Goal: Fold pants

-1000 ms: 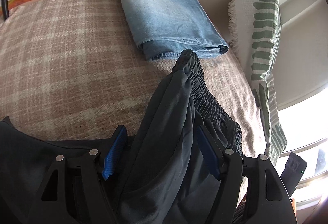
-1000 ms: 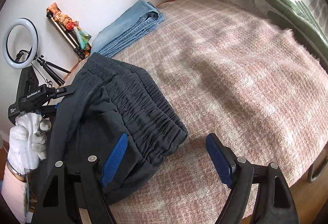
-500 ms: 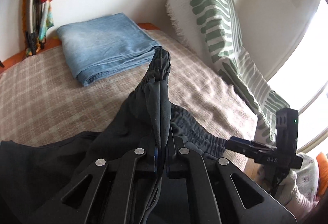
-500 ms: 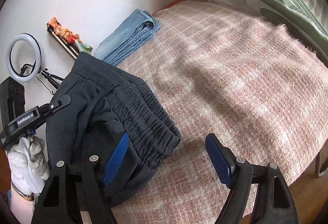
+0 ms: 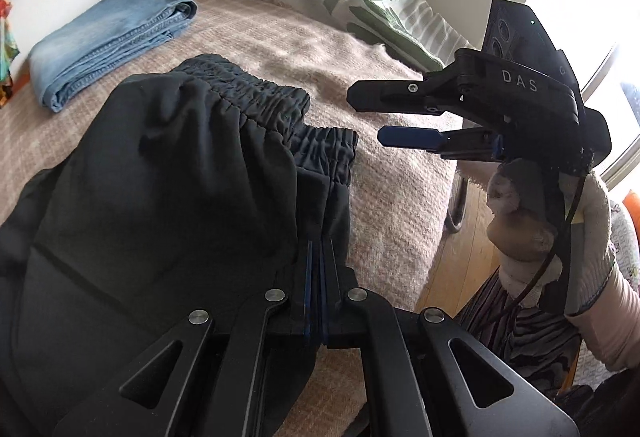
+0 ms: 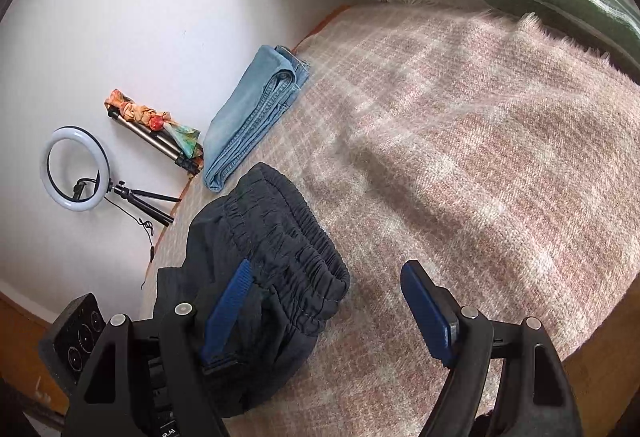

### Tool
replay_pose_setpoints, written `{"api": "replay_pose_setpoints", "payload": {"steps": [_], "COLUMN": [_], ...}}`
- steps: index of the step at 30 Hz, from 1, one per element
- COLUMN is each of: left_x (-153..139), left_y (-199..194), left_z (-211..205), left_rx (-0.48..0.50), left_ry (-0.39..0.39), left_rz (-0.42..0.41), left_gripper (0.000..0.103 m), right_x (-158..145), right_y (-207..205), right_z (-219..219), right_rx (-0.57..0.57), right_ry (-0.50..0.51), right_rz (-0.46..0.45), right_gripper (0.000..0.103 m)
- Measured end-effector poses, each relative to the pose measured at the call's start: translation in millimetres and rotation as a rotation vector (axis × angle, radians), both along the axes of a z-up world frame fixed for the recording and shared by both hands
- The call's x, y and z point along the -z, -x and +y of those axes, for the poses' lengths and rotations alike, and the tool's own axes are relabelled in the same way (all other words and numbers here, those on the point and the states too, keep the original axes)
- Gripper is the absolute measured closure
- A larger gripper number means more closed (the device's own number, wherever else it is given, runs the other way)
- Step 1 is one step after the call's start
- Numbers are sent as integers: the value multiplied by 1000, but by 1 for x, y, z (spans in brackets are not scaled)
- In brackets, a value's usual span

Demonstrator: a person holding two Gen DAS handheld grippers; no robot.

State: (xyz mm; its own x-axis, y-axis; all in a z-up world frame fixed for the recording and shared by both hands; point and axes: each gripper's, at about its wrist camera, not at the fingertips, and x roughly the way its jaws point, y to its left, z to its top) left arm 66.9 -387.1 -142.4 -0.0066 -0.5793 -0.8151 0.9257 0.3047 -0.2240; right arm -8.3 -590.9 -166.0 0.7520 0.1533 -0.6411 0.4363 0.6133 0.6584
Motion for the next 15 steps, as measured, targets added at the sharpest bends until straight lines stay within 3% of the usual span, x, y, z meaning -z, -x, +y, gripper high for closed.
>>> {"api": "replay_pose_setpoints", "payload": {"steps": [3,4,5,7,8,10,12,14,15], "left_x": [-13,-17,-19,-17,-15,-5,7,16,18], "left_y": [-3,-5,-6,-3,0,3,-2,-10,-14], "left_z": [3,1,-4,-13,-18,-28,-33,-33,-32], "left_rx": [-42,-54,-54,-36,-25,-19,-44,-63,-70], "left_ry": [45,44,28,1,-11,-64,-104,-116,-104], "left_rz": [-76,-97,-117,-146,-177,-231,-222,-193,-189], "left_gripper": [101,97,76,46,46,46,50,91,95], "right_x": [7,8,9,10,11,11,11,12,13], "right_y": [-6,-7,-8,-9,-10,-10,-10,-10,-9], "right_z": [7,9,10,10,10,8,9,9,9], "right_rx": [-45,-49,-48,-37,-33,-29,-31,-32,-32], "right_ry": [-57,-61,-61,-70,-83,-104,-113,-115,-119], "right_rz": [-14,-11,-7,-8,-14,-24,-28,-25,-26], "right_gripper": [22,22,22,22,22,22,22,22,22]}}
